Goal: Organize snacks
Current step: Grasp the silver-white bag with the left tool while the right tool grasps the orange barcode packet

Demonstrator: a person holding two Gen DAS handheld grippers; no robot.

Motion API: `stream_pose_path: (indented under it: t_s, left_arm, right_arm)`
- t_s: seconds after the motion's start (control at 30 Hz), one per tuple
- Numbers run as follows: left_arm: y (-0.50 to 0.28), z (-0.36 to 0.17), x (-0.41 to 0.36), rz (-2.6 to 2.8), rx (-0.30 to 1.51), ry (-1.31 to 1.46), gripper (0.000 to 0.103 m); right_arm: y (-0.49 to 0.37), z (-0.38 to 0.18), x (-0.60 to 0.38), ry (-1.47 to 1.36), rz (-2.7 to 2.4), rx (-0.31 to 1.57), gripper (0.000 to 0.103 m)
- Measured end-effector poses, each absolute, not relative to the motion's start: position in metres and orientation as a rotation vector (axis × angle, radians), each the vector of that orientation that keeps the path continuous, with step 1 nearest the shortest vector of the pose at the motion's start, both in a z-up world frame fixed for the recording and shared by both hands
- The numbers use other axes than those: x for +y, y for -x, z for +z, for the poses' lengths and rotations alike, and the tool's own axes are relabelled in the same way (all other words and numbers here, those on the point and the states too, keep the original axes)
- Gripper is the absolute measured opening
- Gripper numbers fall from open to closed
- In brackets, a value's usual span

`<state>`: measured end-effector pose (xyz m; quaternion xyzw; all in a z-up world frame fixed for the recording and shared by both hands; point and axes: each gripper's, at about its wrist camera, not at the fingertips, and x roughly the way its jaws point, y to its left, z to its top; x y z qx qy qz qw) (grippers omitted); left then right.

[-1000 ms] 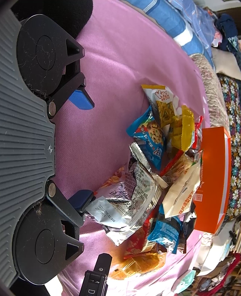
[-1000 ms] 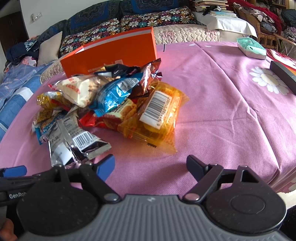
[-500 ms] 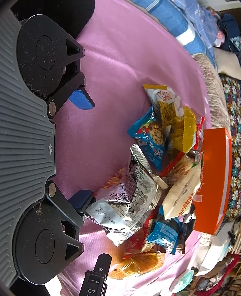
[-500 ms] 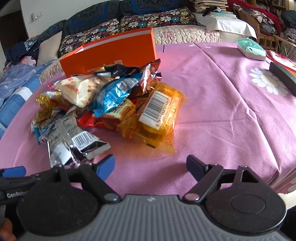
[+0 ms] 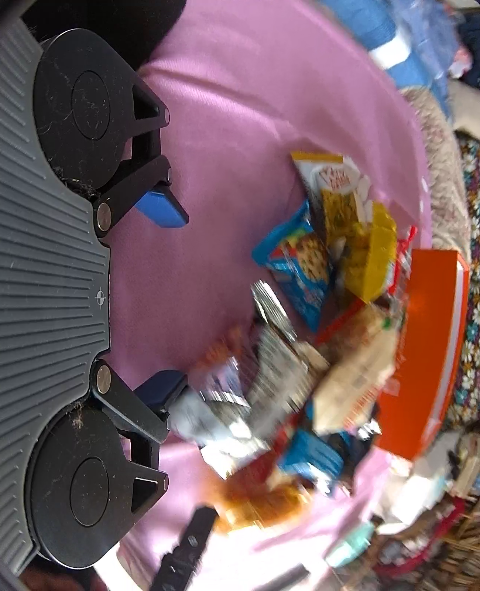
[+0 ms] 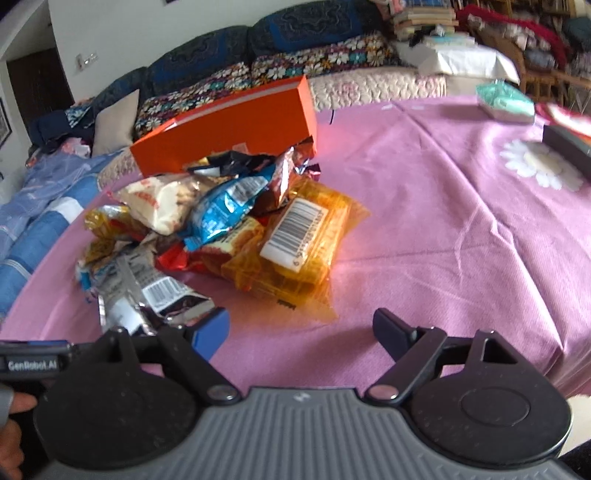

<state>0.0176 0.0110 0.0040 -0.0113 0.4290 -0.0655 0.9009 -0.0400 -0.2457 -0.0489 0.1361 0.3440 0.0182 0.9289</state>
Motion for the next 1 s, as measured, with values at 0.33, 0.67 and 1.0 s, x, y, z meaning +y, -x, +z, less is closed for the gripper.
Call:
stream_pose_path:
  t_s: [0.33, 0.67, 1.0]
  left_arm:
    - [-0.048, 0.021, -0.026, -0.262, 0.869, 0.162, 0.062]
    - [-0.076, 0.004, -0.005, -0.237, 0.934, 0.134, 0.050]
    - [-0.081, -0.003, -0.010, -0.247, 0.949, 0.140, 0.062]
  right_arm:
    - [-0.025, 0.003, -0.250, -0.004, 0.171, 0.684, 0.085]
    - [-0.042, -0.038, -0.275, -0.032, 0.084, 0.777, 0.082]
    - [-0.050, -0.042, -0.261, 0.008, 0.094, 0.773, 0.078]
